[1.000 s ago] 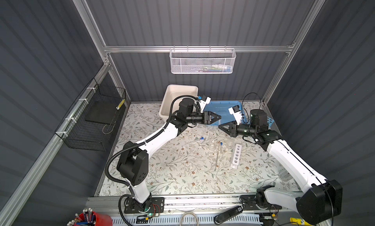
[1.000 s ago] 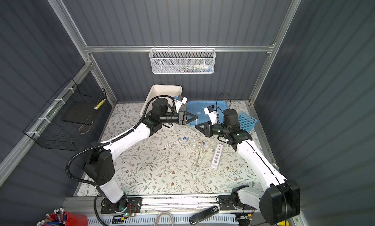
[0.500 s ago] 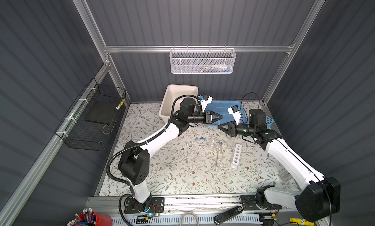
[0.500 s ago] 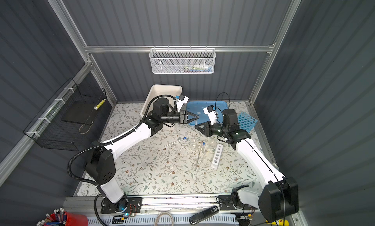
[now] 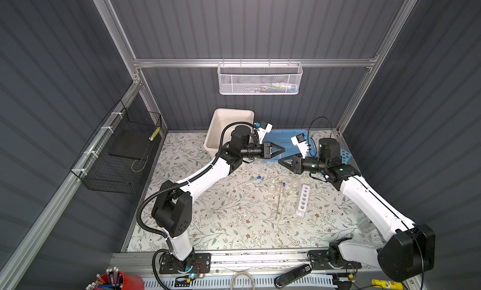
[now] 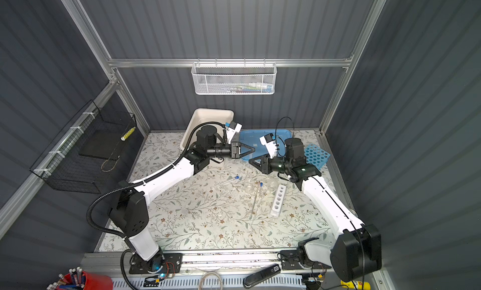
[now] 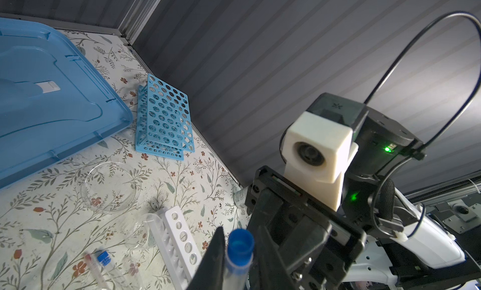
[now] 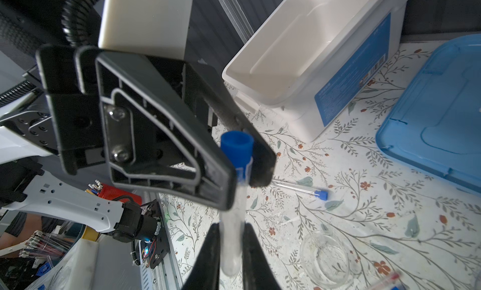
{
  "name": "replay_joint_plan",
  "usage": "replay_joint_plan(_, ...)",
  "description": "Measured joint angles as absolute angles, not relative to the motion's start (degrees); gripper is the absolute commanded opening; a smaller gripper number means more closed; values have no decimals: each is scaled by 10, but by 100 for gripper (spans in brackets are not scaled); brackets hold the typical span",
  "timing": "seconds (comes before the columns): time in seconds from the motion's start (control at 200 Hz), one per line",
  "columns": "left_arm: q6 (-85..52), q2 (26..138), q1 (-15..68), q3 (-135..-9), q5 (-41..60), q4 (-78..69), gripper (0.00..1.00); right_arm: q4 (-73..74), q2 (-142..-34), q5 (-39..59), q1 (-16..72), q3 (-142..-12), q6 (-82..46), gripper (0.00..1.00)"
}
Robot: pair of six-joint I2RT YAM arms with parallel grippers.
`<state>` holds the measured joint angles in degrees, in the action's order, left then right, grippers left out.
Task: Organize the chemistry lab equipment
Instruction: 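Close the left gripper on the tube just below the blue cap, then open and withdraw the right gripper while the left carries the tube toward the rack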
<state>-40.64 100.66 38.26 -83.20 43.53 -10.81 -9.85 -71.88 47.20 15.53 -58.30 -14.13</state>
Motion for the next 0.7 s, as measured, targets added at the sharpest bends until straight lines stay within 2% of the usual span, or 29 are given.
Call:
replay_joint_plan(0.4,-407,1007,381,-832,426,-108,12,-106,-723,476,155,-592,-141,18)
replay_joint_plan(0.56,-407,1007,382,-832,427,-105,12,-108,-724,474,155,-593,-136,26)
replay_joint_plan(0.62,-407,1007,383,-832,427,-104,12,-109,-724,471,155,-593,-133,33)
replay_joint_plan(0.7,-405,1007,383,-832,427,-101,12,-116,-725,463,155,-594,-129,38)
